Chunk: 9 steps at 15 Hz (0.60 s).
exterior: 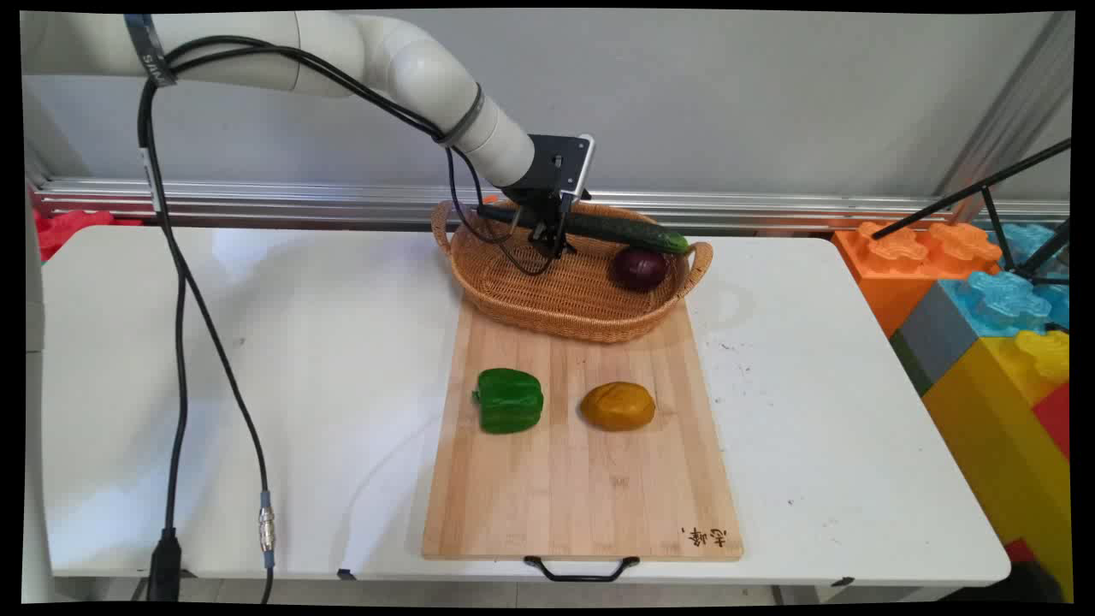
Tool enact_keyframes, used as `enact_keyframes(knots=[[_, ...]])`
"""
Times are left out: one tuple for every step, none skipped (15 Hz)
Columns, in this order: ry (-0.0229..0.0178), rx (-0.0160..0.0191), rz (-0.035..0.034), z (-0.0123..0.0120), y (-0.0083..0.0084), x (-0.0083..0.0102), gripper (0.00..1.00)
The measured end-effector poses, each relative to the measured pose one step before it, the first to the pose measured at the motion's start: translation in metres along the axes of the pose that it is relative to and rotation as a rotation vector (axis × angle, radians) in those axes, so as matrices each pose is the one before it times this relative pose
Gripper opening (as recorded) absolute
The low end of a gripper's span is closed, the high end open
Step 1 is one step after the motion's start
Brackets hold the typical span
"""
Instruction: Pick up the potato from the cutting board
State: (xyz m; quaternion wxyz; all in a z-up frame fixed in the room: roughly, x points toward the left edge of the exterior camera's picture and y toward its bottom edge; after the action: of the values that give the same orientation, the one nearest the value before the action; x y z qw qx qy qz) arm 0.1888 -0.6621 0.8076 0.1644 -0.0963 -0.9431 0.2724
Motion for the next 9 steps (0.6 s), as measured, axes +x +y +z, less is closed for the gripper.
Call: enact_keyframes(knots=[[0.00106, 0.00489, -0.01474, -0.00188, 0.00073, 0.00111, 1.0], [0.00126, 0.00431, -0.01882, -0.00296, 0.00131, 0.00172, 1.0], [0.00084, 0.00285, -0.01797, -0.0034, 0.00171, 0.00222, 1.0], [-0.0003, 0.00137, -0.02902, -0.00478, 0.00291, 0.00352, 1.0], [-0.00218, -0.00053, -0.03343, -0.00615, 0.00397, 0.00384, 1.0], [-0.00244, -0.00101, -0.03065, -0.00636, 0.0042, 0.00395, 1.0], [-0.00047, -0.00233, -0.03643, -0.00881, 0.00589, 0.00617, 1.0], [0.00022, -0.00446, -0.03555, -0.00931, 0.00666, 0.00639, 1.0], [0.00179, -0.00554, -0.02881, -0.00828, 0.00654, 0.00605, 1.0]])
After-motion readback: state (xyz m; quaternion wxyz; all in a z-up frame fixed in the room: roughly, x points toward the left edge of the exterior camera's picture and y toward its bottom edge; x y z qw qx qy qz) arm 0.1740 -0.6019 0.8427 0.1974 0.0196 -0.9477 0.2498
